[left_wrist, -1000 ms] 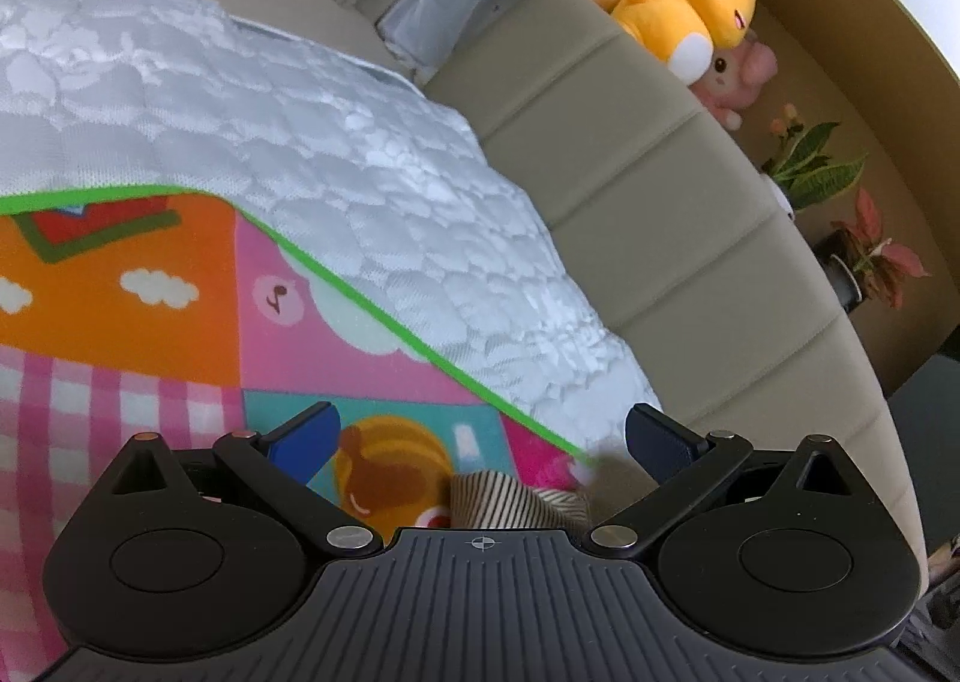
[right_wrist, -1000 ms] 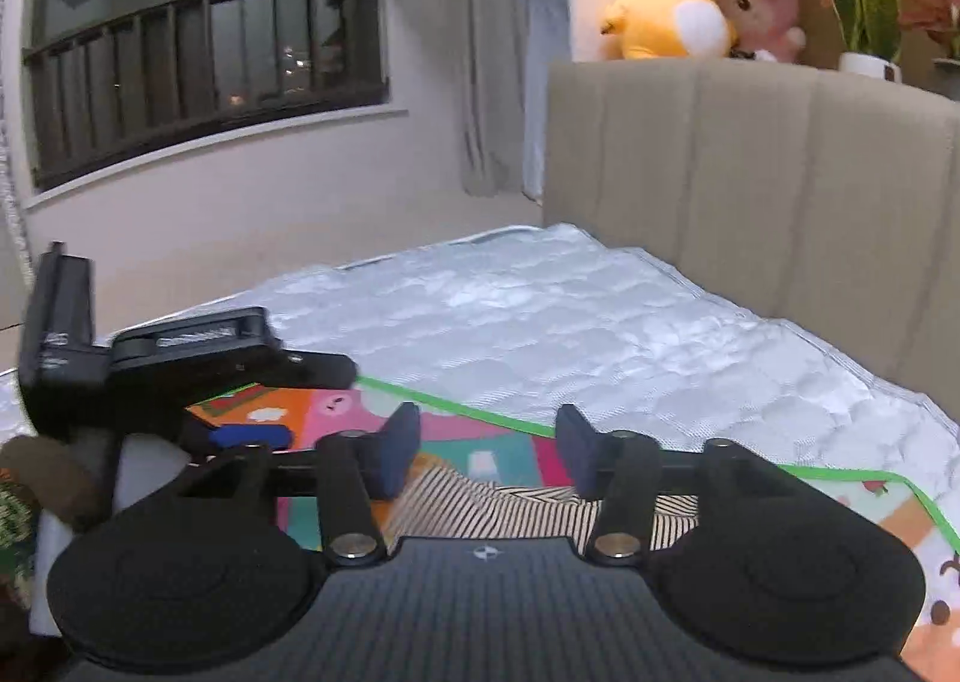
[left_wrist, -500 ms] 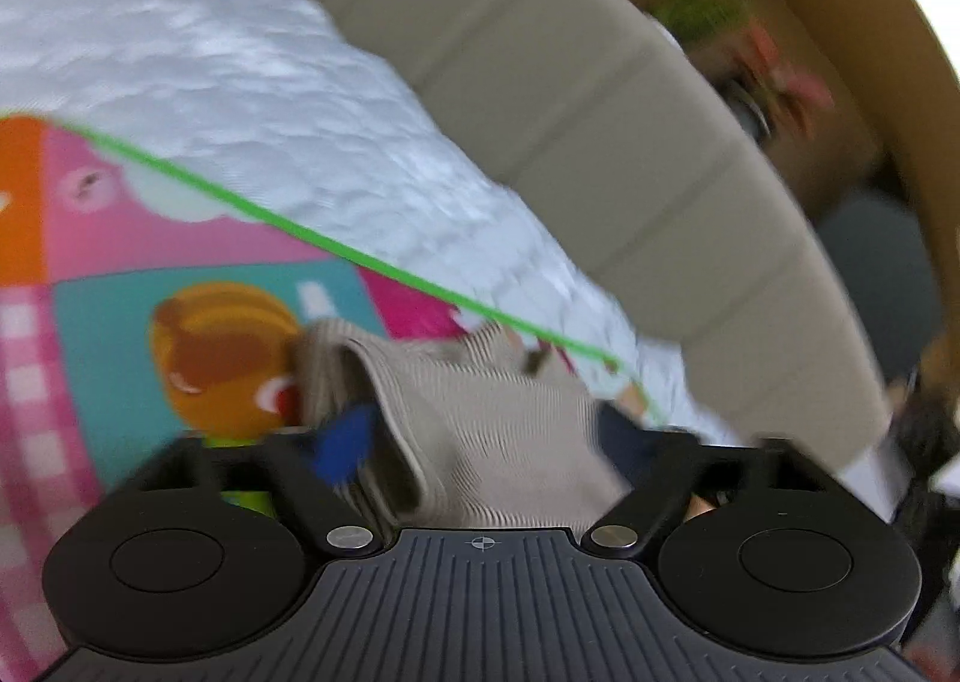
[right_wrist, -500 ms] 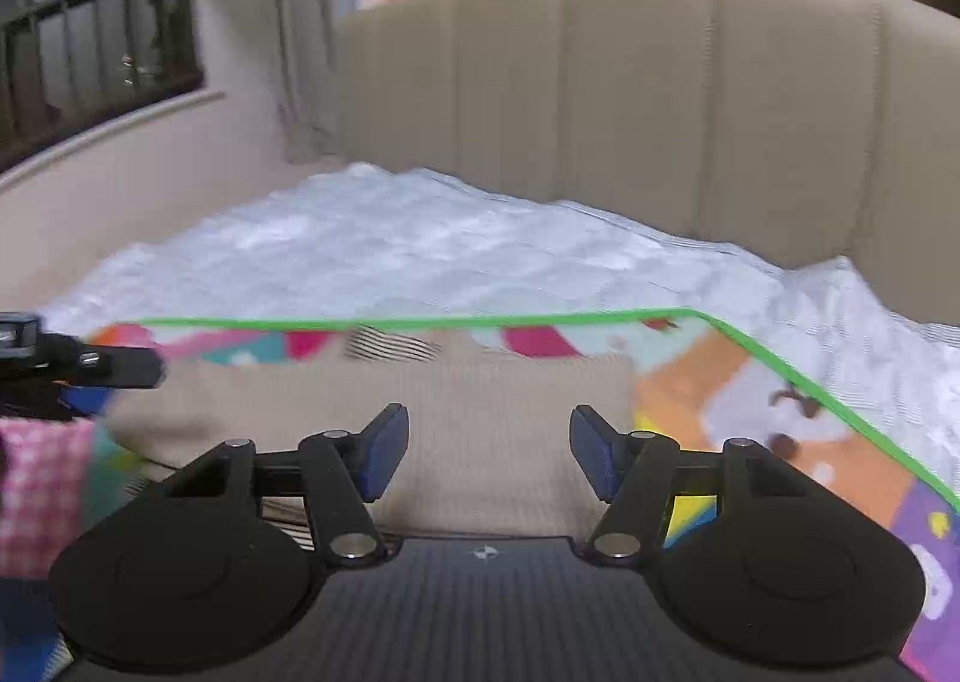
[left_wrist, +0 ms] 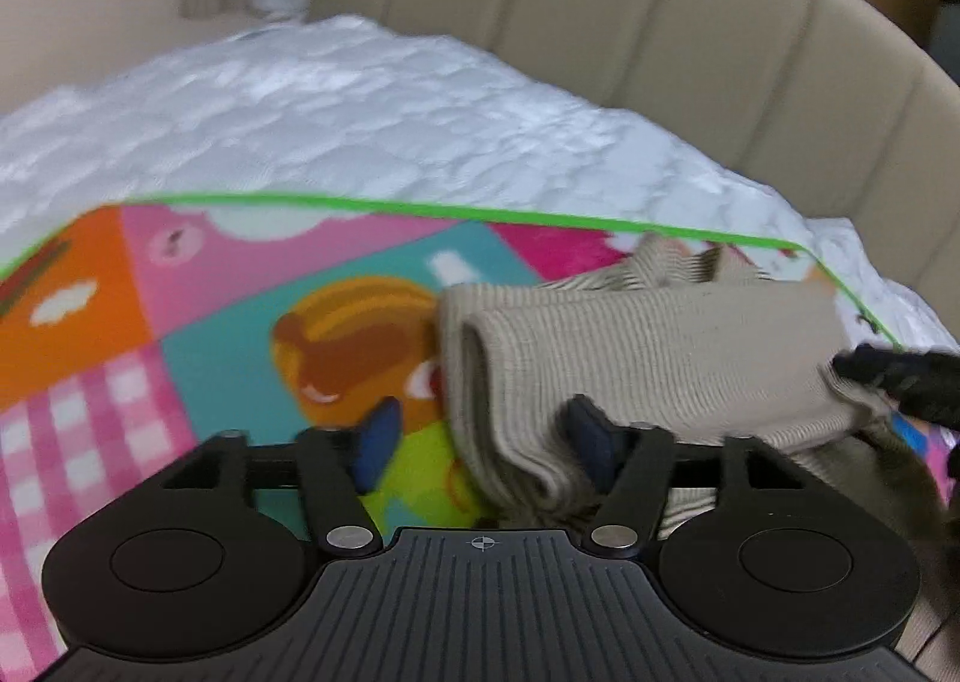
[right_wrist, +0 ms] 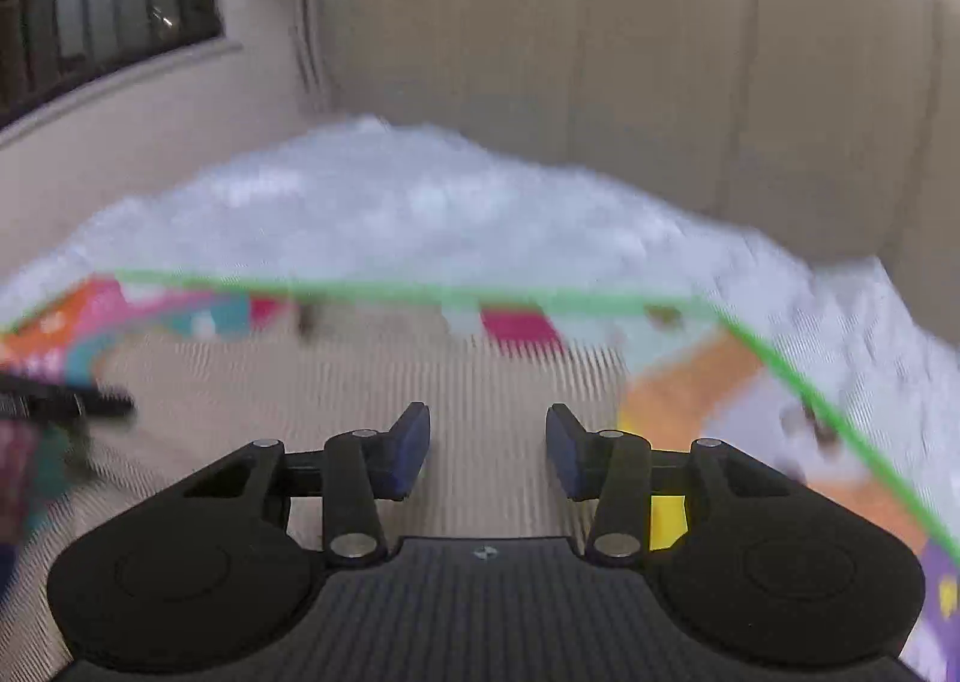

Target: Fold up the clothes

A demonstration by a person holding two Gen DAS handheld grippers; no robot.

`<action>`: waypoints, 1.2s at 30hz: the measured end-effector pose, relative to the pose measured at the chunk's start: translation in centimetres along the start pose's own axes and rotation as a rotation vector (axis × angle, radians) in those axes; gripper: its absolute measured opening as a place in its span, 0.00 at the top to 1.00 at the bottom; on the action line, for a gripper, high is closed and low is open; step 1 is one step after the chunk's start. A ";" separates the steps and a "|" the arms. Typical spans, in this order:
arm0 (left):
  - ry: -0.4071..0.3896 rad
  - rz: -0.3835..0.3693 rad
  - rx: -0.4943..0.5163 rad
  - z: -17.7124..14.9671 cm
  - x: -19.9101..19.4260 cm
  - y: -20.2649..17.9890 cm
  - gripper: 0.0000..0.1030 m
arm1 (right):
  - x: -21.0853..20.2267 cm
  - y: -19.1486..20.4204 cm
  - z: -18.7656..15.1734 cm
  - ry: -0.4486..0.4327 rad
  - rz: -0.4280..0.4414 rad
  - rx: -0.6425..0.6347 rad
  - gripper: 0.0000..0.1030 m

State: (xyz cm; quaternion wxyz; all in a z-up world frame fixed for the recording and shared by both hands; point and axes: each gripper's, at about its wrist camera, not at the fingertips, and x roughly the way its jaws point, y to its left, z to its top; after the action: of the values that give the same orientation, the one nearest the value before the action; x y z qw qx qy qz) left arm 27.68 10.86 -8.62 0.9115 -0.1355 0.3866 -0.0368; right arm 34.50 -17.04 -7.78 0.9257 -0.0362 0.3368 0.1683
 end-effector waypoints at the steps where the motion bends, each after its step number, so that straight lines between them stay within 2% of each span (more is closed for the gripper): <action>1: 0.003 -0.010 -0.028 0.1 0.0 0.4 0.31 | 1.0 0.3 1.0 0.003 0.008 0.003 0.58; 4: -0.006 -0.043 -0.106 0.4 -0.2 1.7 0.31 | 4.1 1.2 3.9 0.013 0.032 0.011 0.58; 6: -0.016 -0.069 -0.171 0.6 -0.3 2.8 0.30 | 6.9 1.6 4.4 0.061 0.032 0.015 0.58; 7: -0.021 -0.082 -0.204 0.7 -0.4 3.3 0.26 | 8.1 1.7 4.2 0.087 0.036 0.016 0.62; 8: -0.030 -0.097 -0.241 0.7 -0.5 3.9 0.23 | 8.6 1.8 4.1 0.093 0.034 0.006 0.73; 10: -0.061 -0.120 -0.324 0.8 -0.9 5.2 0.22 | 8.5 2.2 3.8 0.074 0.023 -0.027 0.86; 11: -0.075 -0.125 -0.358 0.8 -1.1 5.8 0.22 | 7.6 2.1 3.8 0.051 0.030 -0.030 0.93; 13: -0.105 -0.147 -0.435 0.7 -1.5 6.8 0.22 | 3.7 1.4 4.0 -0.018 0.066 -0.017 0.93; 15: -0.115 -0.211 -0.515 0.6 -1.8 7.4 0.19 | -0.8 0.5 4.0 -0.069 0.114 0.000 0.95; 16: -0.118 -0.249 -0.555 0.5 -2.0 7.7 0.15 | -3.2 0.2 3.8 -0.086 0.135 0.002 0.95; 19: -0.128 -0.322 -0.619 0.5 -3.5 7.3 0.13 | -9.8 -0.4 2.2 -0.112 0.177 -0.003 0.96; 23: -0.164 -0.341 -0.602 0.8 -6.8 5.4 0.07 | -14.7 -0.5 -1.9 -0.058 0.205 -0.002 0.96; 25: -0.168 -0.356 -0.583 0.7 -8.5 4.1 0.06 | -15.5 -0.2 -4.2 -0.010 0.197 -0.014 0.96; 27: -0.139 -0.375 -0.558 0.2 -9.9 2.9 0.05 | -16.1 -0.2 -6.3 0.045 0.199 -0.012 0.95; 30: -0.068 -0.354 -0.478 -0.8 -11.5 0.8 0.04 | -18.2 -0.5 -8.2 0.068 0.227 -0.030 0.94; 31: -0.042 -0.339 -0.446 -1.2 -11.9 0.3 0.04 | -19.0 -0.9 -8.5 0.061 0.244 -0.023 0.89; 33: 0.010 -0.309 -0.398 -1.8 -12.2 -0.5 0.04 | -20.6 -2.0 -8.4 0.035 0.253 0.014 0.67; 34: 0.038 -0.297 -0.388 -2.2 -12.2 -0.7 0.04 | -21.0 -2.7 -8.3 0.020 0.240 0.032 0.52; 35: 0.066 -0.289 -0.386 -2.5 -12.3 -1.0 0.04 | -21.3 -3.3 -8.1 0.007 0.224 0.049 0.46; 36: 0.093 -0.289 -0.394 -3.0 -12.3 -1.1 0.04 | -21.6 -4.0 -8.0 -0.005 0.208 0.066 0.45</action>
State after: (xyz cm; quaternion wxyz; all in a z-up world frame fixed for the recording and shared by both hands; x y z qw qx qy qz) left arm 16.96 11.31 -1.75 0.8339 -0.3627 0.4045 -0.0969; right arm 15.49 -28.42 -0.43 0.9048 0.0301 0.3417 0.2523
